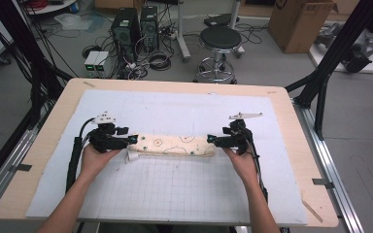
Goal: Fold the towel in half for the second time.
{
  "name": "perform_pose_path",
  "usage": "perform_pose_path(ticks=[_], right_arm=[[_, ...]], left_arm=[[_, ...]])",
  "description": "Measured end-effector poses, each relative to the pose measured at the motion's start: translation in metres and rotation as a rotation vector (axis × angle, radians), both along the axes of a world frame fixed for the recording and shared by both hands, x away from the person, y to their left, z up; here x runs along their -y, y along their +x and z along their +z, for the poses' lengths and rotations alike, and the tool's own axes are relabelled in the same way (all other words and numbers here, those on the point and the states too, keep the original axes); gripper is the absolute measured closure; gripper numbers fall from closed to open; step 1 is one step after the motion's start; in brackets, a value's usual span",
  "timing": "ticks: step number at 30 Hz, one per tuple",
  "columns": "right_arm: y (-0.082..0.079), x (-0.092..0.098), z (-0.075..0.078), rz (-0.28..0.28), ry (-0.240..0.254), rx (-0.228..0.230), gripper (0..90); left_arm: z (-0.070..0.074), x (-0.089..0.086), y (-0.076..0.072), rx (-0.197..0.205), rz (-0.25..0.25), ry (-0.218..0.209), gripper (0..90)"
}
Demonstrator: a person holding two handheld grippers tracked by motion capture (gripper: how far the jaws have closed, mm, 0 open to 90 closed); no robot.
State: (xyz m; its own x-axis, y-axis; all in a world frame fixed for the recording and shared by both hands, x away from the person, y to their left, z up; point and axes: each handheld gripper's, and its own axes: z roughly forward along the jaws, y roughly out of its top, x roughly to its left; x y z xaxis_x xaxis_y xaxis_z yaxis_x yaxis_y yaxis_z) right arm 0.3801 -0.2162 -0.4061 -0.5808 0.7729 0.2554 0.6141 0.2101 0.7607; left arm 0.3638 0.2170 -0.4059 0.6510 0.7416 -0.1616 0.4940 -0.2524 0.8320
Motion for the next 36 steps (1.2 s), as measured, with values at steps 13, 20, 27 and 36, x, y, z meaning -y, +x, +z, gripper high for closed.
perform_pose_path(ticks=[13, 20, 27, 36], right_arm=[[-0.009, 0.006, 0.007, -0.005, 0.023, 0.019, 12.8], [-0.017, 0.008, 0.006, -0.001, 0.021, 0.024, 12.6], [-0.023, 0.012, 0.004, 0.001, 0.026, 0.030, 12.6], [-0.033, 0.012, 0.003, 0.009, 0.021, 0.034, 12.6]], left_arm=[[0.004, -0.002, -0.013, 0.009, -0.027, -0.011, 34.0], [0.007, -0.005, -0.021, 0.021, -0.032, -0.016, 32.0], [0.004, -0.010, -0.029, 0.027, -0.032, -0.014, 30.2], [0.005, -0.013, -0.037, 0.028, -0.032, -0.006, 28.2]])
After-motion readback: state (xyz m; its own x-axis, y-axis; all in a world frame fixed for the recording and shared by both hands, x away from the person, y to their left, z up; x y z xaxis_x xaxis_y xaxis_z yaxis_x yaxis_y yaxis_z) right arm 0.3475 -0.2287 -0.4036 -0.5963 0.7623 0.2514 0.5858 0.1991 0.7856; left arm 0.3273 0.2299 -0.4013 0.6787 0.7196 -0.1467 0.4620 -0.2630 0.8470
